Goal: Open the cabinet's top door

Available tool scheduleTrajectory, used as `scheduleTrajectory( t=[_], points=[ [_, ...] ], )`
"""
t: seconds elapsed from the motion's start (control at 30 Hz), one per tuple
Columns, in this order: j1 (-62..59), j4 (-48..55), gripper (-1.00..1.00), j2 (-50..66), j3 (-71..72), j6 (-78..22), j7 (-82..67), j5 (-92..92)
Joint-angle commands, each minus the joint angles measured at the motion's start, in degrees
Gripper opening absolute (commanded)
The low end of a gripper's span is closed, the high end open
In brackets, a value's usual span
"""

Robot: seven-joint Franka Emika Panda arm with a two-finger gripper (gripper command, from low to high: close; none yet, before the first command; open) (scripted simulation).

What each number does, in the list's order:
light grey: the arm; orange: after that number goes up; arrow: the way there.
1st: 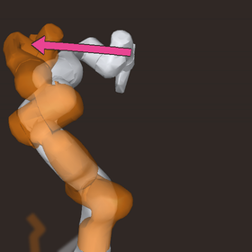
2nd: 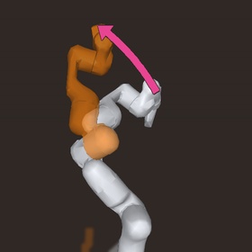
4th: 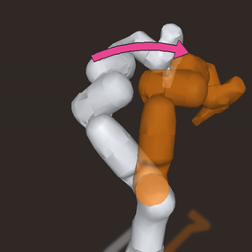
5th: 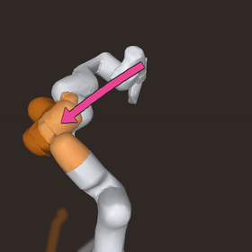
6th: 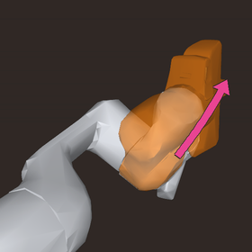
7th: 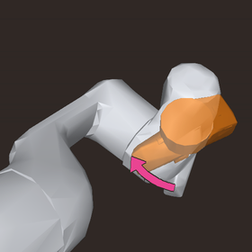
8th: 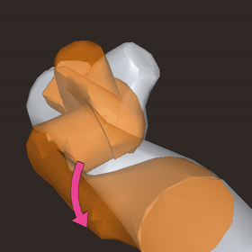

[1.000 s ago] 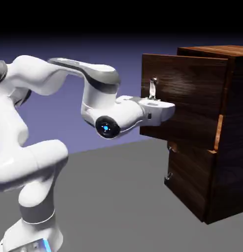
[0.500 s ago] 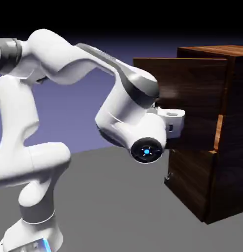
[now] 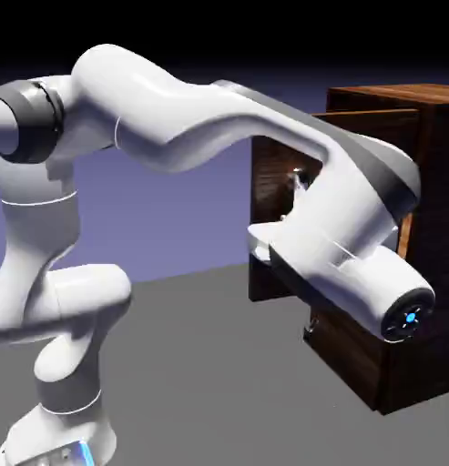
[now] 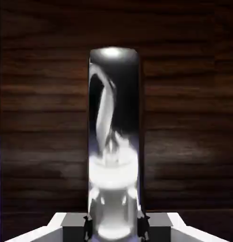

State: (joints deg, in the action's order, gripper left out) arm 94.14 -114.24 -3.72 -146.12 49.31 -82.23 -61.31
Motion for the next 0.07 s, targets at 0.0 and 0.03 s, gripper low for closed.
scheduleTrajectory(
  t=[0.0,0.03],
  points=[
    [-0.15,0.01,1.00,-0.01,0.00,0.05,0.03,-0.04],
    [-0.15,0.01,1.00,-0.01,0.00,0.05,0.03,-0.04]
  ],
)
